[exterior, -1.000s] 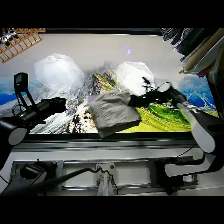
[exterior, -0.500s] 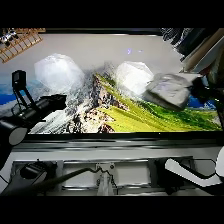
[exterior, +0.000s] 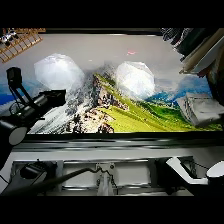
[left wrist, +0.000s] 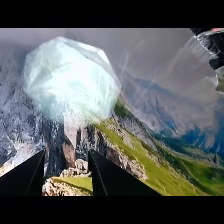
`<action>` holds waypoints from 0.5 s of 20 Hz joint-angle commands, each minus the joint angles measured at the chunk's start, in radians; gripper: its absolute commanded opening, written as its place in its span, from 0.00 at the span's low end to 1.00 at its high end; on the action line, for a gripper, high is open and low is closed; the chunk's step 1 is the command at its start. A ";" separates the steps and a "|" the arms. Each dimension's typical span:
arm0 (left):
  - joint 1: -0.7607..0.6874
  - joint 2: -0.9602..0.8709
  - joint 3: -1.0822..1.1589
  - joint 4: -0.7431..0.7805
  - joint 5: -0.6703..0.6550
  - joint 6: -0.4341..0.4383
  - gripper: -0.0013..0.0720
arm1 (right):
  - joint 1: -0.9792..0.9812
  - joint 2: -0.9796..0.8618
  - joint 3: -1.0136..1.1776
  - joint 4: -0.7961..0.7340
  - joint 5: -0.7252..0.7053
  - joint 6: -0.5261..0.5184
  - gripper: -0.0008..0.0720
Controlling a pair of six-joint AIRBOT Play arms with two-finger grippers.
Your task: Fold the clothes and pants, and hang the long-sleeved shirts on hangers.
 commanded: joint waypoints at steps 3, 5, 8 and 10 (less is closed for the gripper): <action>0.000 0.000 0.000 0.001 0.007 0.000 0.43 | -0.133 0.015 -0.123 -0.081 -0.015 -0.130 0.05; 0.000 0.000 0.000 0.000 0.007 0.000 0.43 | -0.137 0.015 -0.135 -0.195 -0.031 -0.134 0.06; 0.000 0.000 0.000 0.000 0.007 0.000 0.43 | -0.137 0.014 -0.134 -0.290 -0.038 -0.127 0.50; 0.000 0.000 0.000 0.001 0.008 0.000 0.43 | -0.137 0.014 -0.122 -0.342 0.006 -0.078 0.58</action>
